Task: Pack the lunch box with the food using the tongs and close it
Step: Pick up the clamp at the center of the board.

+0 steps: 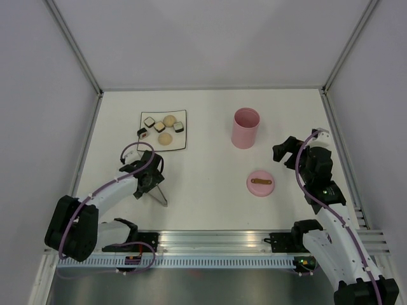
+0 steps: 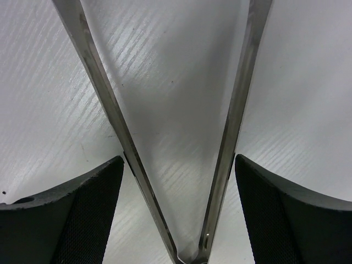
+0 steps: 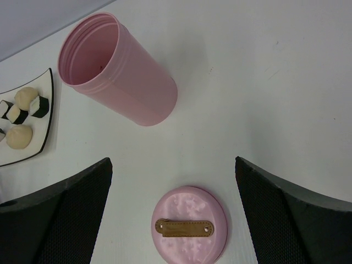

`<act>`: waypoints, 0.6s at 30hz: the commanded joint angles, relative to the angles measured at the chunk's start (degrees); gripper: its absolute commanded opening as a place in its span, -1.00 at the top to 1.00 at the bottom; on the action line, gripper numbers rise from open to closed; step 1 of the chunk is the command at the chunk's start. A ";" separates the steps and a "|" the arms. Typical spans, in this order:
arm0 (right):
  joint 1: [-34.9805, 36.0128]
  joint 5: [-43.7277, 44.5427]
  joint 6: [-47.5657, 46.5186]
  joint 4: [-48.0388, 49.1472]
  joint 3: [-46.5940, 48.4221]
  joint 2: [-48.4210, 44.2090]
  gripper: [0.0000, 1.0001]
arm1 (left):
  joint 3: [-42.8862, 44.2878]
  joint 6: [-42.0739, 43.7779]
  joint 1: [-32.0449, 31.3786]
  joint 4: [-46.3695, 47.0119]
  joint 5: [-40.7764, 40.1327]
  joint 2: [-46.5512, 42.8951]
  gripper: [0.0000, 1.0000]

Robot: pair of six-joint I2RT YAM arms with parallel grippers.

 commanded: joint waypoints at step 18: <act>-0.19 -0.86 -0.44 2.41 1.58 4.13 -0.96 | 0.89 -6.07 -1.97 0.32 -3.15 6.78 -0.55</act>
